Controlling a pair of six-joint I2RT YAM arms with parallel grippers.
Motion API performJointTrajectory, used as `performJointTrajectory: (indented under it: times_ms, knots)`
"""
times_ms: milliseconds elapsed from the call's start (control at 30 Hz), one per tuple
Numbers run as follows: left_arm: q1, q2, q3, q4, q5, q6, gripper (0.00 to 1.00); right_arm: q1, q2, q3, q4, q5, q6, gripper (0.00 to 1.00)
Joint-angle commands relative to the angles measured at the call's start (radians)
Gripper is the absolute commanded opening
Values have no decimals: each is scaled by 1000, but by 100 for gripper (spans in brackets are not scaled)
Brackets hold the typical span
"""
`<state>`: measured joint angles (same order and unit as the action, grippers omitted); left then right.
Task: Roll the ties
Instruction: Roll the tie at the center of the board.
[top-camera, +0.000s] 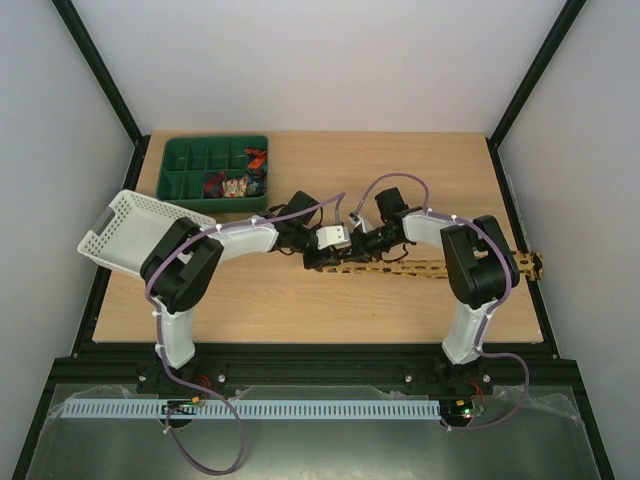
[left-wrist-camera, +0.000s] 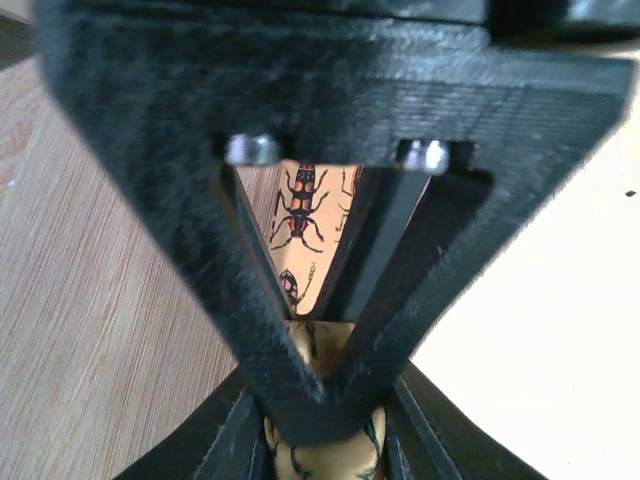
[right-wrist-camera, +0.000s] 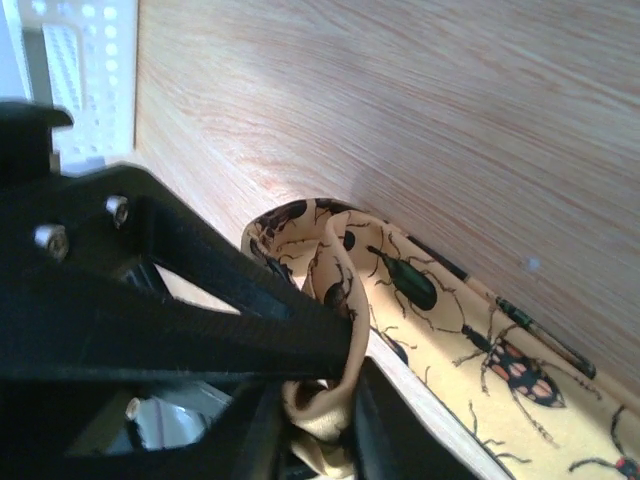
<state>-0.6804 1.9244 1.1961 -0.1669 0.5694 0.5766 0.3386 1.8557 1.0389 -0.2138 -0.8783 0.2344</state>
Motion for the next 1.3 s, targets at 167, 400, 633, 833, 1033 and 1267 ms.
performJointTrajectory:
  times_ms: [167, 400, 633, 833, 1033, 1267]
  knots:
    - [14, 0, 17, 16, 19, -8, 58, 8, 45, 7, -52, -17, -55, 2]
    - [34, -15, -48, -14, -23, 89, 81, -15, 76, 12, -65, -14, -93, 2]
    - [8, 82, 35, -77, -65, 114, 74, -14, 106, 52, -83, -20, -95, 6]
    - [4, 97, 21, -109, -110, 162, 60, -23, 106, 80, -125, -23, -130, 11]
    - [2, 96, 21, -127, -113, 167, 35, -29, 85, 95, -175, -8, -140, 37]
    - [1, 94, 23, -133, -116, 165, 34, -15, 63, 76, -156, -30, -102, 28]
